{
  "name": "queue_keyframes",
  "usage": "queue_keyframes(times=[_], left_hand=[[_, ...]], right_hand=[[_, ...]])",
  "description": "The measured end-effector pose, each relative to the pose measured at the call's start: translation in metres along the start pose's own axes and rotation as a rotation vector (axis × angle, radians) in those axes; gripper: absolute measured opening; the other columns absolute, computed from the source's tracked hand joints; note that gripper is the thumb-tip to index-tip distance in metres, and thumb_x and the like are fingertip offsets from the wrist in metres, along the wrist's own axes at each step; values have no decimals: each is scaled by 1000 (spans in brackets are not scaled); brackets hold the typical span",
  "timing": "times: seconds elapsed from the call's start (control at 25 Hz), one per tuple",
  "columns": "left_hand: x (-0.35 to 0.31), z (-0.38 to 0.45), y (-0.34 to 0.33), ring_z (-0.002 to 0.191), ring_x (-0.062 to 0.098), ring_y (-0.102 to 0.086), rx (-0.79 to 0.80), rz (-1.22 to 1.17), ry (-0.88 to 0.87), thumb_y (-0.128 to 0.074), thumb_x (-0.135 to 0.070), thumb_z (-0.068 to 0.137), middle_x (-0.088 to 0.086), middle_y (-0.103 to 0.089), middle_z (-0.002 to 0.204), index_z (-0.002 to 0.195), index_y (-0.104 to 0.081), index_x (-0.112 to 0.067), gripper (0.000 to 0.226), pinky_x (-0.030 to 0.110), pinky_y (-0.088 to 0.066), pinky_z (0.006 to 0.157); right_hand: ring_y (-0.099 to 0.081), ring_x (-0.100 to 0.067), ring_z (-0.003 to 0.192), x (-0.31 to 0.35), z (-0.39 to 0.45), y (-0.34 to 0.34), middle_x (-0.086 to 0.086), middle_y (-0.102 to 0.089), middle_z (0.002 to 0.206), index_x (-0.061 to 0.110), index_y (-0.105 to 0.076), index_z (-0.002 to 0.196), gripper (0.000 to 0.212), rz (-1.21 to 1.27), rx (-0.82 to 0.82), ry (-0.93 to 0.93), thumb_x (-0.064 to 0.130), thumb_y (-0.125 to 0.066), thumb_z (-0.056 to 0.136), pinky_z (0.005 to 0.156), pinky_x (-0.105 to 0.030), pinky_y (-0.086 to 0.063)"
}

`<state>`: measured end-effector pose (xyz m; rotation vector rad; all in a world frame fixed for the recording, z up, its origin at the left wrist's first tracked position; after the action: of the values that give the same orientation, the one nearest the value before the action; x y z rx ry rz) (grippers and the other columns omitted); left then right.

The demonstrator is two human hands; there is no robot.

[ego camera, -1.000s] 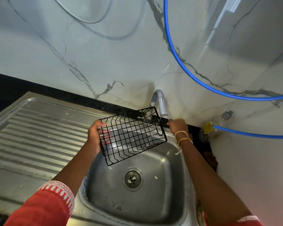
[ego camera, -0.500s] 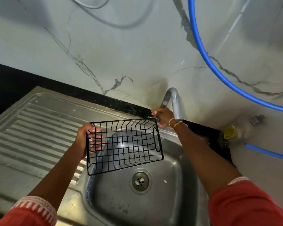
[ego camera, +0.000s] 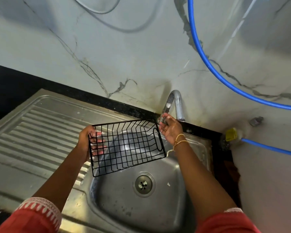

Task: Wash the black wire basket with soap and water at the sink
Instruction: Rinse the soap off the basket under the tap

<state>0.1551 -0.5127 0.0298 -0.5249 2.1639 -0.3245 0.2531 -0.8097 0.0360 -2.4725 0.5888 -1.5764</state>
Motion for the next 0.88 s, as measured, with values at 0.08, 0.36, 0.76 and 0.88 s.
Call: queue_keyframes(times=[0.08, 0.36, 0.76, 0.88], left_hand=[[0, -10, -3, 33, 12, -15, -73, 9, -36, -41, -29, 64, -10, -21, 41, 50, -27, -27, 20, 14, -29, 42], [15, -31, -4, 34, 16, -33, -114, -14, -61, -56, -38, 54, -5, -33, 49, 52, -39, -23, 23, 21, -36, 44], [53, -49, -43, 83, 21, -58, -209, 380, -186, -78, -35, 49, 8, -60, 98, 109, -52, -7, 71, 31, -50, 66], [64, -67, -65, 91, 20, -54, -272, 872, -398, -81, -47, 51, 2, -51, 103, 109, -43, -15, 77, 34, -49, 73]], right_hand=[[-68, -20, 63, -4, -11, -2, -10, -66, 93, 5, -65, 106, 17, 26, -172, 41, 6, -51, 96, 55, -28, -55], [-60, -28, 67, -30, -73, 34, -15, -63, 68, 8, -58, 58, 34, -1009, -496, 227, 33, -61, 81, 66, -28, -44], [-54, -24, 79, -72, -137, -1, -9, -59, 83, 10, -64, 100, 37, -651, -330, 78, 44, -54, 88, 78, -36, -42], [-60, -28, 90, -56, -146, -33, -14, -61, 97, 8, -53, 116, 40, -82, -60, -186, 41, -52, 93, 85, -40, -48]])
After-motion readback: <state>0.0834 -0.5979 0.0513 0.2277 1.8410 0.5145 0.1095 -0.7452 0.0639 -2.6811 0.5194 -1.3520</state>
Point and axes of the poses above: each hand's wrist, its own z-axis towards the middle knuckle, its own y-axis out of the back of the hand, x = y × z, the point moved 2 cm from there along z, towards the middle knuckle
